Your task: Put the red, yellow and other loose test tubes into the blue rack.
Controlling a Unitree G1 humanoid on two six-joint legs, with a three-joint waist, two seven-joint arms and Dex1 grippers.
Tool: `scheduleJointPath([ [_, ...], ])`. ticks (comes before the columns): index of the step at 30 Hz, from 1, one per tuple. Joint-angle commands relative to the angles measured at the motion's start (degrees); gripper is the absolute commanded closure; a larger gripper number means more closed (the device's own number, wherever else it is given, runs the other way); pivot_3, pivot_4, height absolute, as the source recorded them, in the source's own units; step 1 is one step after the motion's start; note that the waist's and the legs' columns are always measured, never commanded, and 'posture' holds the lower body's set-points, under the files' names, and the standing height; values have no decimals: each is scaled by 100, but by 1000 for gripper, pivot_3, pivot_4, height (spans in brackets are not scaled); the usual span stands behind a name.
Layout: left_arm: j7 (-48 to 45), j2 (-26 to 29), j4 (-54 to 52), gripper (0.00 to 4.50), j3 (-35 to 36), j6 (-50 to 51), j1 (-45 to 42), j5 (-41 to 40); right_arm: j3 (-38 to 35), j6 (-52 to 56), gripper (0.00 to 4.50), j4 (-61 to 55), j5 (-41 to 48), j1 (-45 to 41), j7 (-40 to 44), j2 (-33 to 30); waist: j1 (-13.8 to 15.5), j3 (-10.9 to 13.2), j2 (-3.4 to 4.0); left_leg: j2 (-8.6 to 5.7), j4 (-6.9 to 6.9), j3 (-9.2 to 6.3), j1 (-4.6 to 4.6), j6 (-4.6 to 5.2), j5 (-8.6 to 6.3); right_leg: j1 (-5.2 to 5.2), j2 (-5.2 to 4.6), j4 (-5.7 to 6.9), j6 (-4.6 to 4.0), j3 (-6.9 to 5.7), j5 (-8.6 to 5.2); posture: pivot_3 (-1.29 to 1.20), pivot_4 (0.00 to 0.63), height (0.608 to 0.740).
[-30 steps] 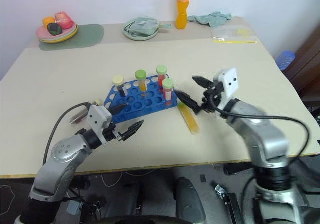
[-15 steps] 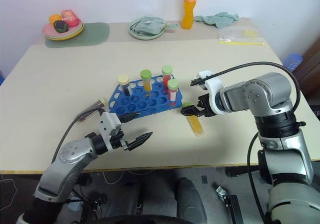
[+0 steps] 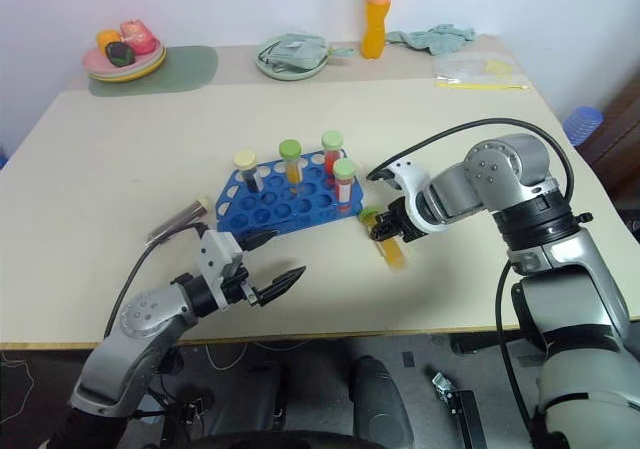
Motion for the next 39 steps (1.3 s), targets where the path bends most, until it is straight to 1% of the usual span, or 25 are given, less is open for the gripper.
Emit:
scheduleJointPath([
  [1,24,61,-221,0,133,-54,59,-33,-331,-105,3040,-1406,456,370,520,-518,24,0,-1,0,-1,0,0,1,-1,0,0,-2,1,0,-1,0,150,740],
  [3,76,81,-158,0,228,-105,71,4,-579,-565,3040,-2642,204,948,1060,-815,26,-1,-1,1,-4,-7,-3,4,-3,0,1,-7,2,-7,-3,0,150,740],
  [4,122,79,-119,0,330,-131,89,-3,-647,-1203,3040,-3269,-217,1292,1362,-954,21,-1,-1,1,-5,-9,-4,5,-3,0,2,-8,4,-8,-4,0,150,740],
  [5,164,83,-75,0,444,-152,113,-18,-684,-2113,3040,-3809,-796,1650,1705,-1037,17,0,-1,1,-7,-9,-3,5,-3,0,2,-8,6,-8,-5,0,150,740],
  [7,207,139,35,0,626,-230,178,19,-717,-3668,3040,-4415,-1784,2233,2337,-949,-39,0,1,2,-6,-3,1,5,-3,0,2,-7,8,-5,-6,0,150,740],
  [9,201,187,125,0,749,-303,228,53,-648,-4702,3040,-4362,-2493,2509,2427,-443,-81,-2,-1,6,-5,8,11,5,-3,0,6,-4,9,-1,-6,0,150,740],
  [11,213,207,199,0,842,-377,244,80,-524,-5304,3040,-4092,-3043,2577,2295,119,-124,-4,-5,9,-3,6,14,3,-2,3,9,-1,7,-1,-5,0,150,740],
  [13,241,212,256,0,955,-424,260,76,-304,-6004,3040,-3518,-3762,2516,1938,948,-141,-10,-17,8,0,5,14,-2,1,4,9,5,6,1,-4,0,150,740],
  [14,247,213,284,0,985,-442,251,76,-194,-6496,3040,-3244,-4133,2504,1915,1292,-145,-11,-18,8,1,2,14,-3,1,5,10,6,5,0,-4,0,150,740],
  [16,257,200,298,0,1012,-459,233,58,61,-7313,3040,-2756,-4785,2513,1943,1815,-144,-9,-15,8,0,1,13,-4,2,4,8,7,5,1,-4,0,150,740],
  [18,248,182,269,0,1008,-459,225,25,149,-7830,3040,-2269,-5081,2576,1976,2287,-144,-10,-16,6,-4,-1,13,-5,2,3,6,7,4,0,-3,0,150,740],
  [21,251,158,214,0,960,-453,228,25,55,-8284,3040,-1689,-5342,2592,2007,2780,-137,-10,-15,4,-8,-3,11,-5,2,3,1,7,4,0,-3,0,150,740],
  [25,253,131,100,0,929,-412,257,-12,-12,-8650,3040,-1275,-5621,2580,2163,3023,-135,-10,-15,1,-7,-4,11,-5,2,3,-2,8,4,-1,-2,0,150,740],
  [30,199,142,34,0,893,-393,298,-22,-142,-8800,3040,-1076,-5770,2648,2336,3118,-156,-9,-14,2,-9,-5,13,-5,2,2,0,10,3,-1,-2,0,150,740],
  [39,182,91,95,0,804,-400,182,7,-319,-8667,3040,-1059,-5836,2872,2559,3149,-157,-9,-14,2,-8,-5,13,-5,2,2,0,11,4,-1,-2,0,150,740],
])
